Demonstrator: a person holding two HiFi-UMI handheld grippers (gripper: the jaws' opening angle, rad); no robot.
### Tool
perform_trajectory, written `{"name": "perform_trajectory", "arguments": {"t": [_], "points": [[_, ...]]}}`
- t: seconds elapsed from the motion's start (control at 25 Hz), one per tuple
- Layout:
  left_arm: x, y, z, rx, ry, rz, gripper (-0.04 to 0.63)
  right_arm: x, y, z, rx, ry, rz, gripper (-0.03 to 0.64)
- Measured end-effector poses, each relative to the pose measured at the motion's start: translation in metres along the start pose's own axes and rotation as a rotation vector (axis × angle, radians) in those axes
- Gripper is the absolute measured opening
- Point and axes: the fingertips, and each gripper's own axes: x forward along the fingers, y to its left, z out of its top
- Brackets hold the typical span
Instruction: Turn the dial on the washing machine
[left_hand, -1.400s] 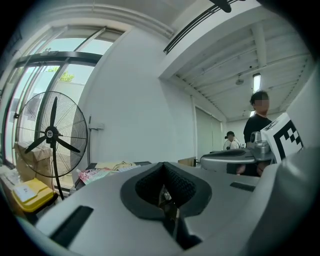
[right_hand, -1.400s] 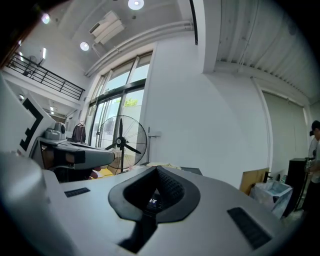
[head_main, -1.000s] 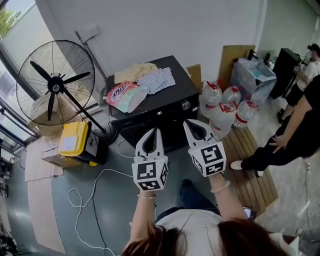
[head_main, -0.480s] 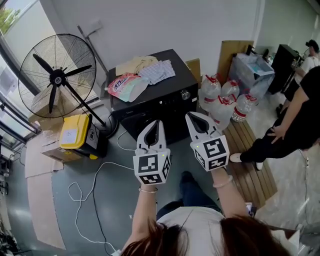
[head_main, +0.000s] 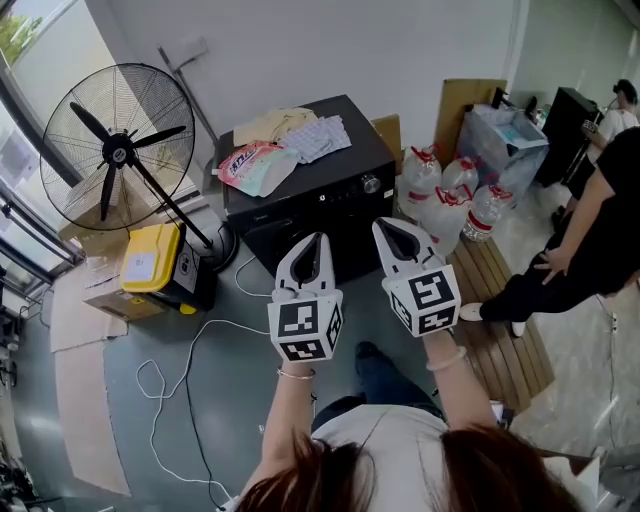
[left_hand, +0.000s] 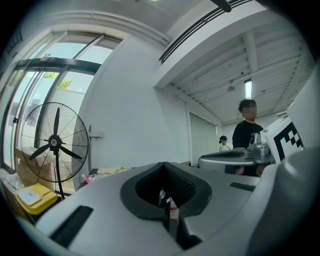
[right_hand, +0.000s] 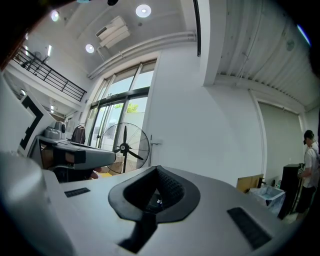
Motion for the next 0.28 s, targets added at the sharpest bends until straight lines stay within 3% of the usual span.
{"name": "perform_trajectory", "arguments": {"t": [0.28], "points": [[0.0048, 0.0015, -0.0005, 0.002, 0.005, -0.004, 0.017, 0.0046, -0.0002, 0.0012, 0.003, -0.003, 0.004, 0.026]]}}
